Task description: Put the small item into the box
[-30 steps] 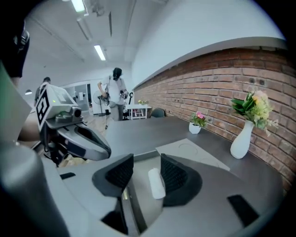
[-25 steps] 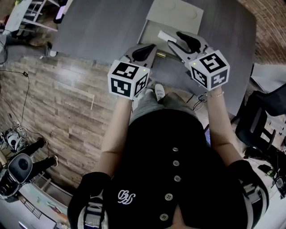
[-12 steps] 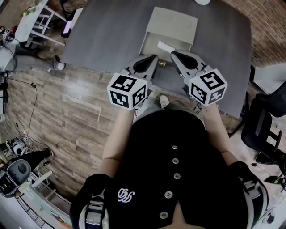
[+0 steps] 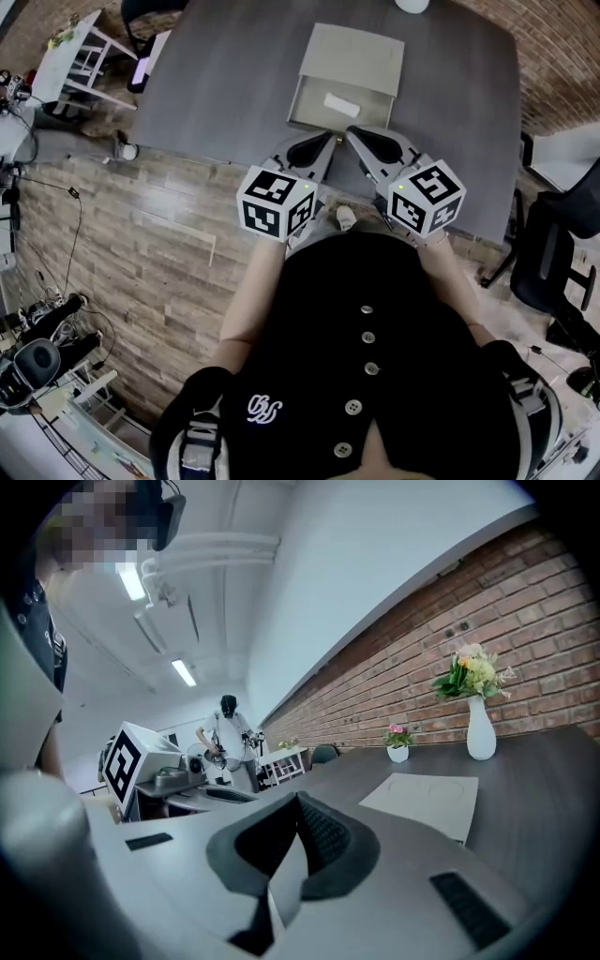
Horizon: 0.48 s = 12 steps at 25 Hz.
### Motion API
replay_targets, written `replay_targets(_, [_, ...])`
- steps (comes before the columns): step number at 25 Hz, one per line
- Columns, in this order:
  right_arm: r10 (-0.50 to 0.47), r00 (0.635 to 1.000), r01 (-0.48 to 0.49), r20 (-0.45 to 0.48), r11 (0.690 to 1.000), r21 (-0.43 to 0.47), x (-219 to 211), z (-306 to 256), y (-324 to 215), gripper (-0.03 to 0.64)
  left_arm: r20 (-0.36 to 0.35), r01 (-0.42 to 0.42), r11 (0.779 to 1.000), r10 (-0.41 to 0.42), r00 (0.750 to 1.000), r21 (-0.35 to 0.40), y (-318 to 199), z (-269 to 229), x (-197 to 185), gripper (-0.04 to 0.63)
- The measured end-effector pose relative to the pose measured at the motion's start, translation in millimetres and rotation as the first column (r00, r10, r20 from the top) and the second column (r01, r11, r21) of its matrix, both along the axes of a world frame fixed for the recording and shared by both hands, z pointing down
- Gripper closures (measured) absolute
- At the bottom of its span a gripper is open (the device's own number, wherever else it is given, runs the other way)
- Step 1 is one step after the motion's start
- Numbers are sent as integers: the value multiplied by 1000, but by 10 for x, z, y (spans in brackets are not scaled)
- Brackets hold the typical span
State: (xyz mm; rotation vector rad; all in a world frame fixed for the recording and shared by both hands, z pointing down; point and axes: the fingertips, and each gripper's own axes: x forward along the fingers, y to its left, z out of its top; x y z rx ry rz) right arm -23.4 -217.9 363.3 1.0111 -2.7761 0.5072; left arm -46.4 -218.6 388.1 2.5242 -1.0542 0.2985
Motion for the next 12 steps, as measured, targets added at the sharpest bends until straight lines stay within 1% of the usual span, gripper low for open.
replay_targets(7, [8,1000,-8,16,999,-33,41,85,64,617,-4,7,1000,-7,1000,-9,25,35,6,581])
replay_targets(12, [6,1000,-5,11,1000,-20,40,84,91,617,-8,8,1000,-8,1000,-22,67,76,17,581])
